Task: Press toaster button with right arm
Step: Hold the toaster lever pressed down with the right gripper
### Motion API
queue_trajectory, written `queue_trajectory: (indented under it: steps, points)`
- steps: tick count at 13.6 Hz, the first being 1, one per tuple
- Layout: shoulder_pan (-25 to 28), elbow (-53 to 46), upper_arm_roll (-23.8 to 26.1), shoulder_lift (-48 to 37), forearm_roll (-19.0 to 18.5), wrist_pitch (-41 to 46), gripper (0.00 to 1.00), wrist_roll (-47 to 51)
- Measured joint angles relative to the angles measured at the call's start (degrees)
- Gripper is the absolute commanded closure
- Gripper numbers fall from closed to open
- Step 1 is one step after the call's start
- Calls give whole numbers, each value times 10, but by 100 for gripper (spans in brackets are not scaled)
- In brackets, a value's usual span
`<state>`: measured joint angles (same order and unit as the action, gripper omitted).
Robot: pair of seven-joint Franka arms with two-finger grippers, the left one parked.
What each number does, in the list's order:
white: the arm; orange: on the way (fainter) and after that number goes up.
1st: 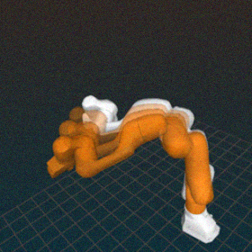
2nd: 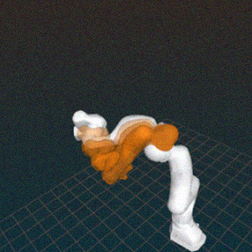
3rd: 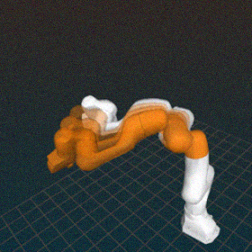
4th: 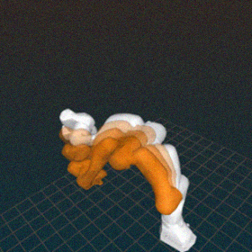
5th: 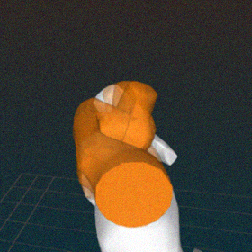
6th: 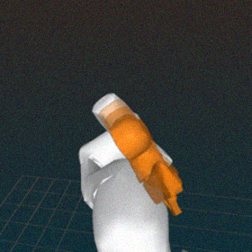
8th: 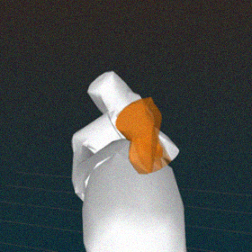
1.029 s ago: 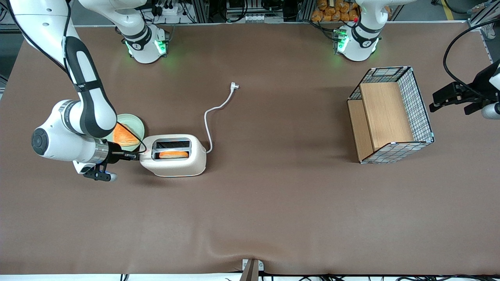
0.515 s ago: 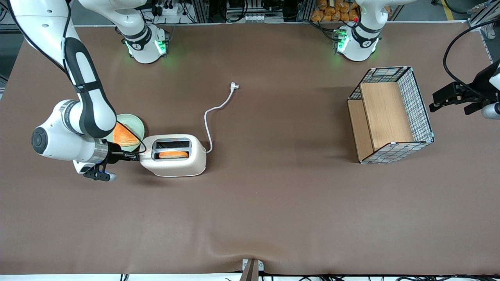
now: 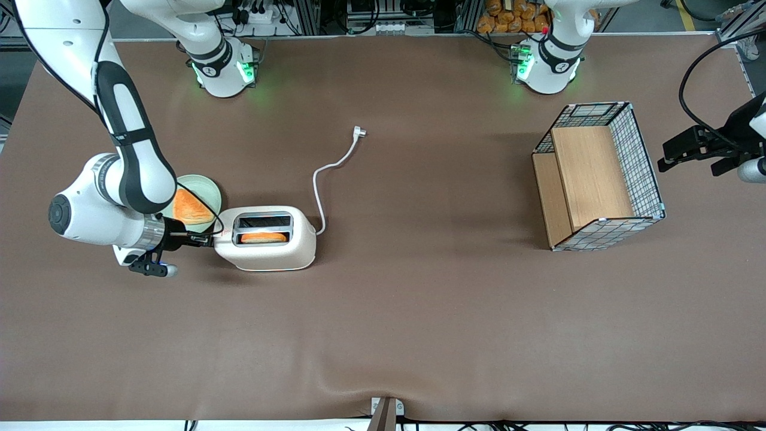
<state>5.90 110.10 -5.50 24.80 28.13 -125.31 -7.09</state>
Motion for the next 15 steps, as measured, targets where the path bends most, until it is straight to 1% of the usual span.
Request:
queue_trajectory:
  steps: [7,11,15]
  points:
    - [0,8,0,0,11,-16,100,-3]
    - [0,14,-3,0,30,-22,100,-21]
    - [0,14,-3,0,31,-22,100,-23]
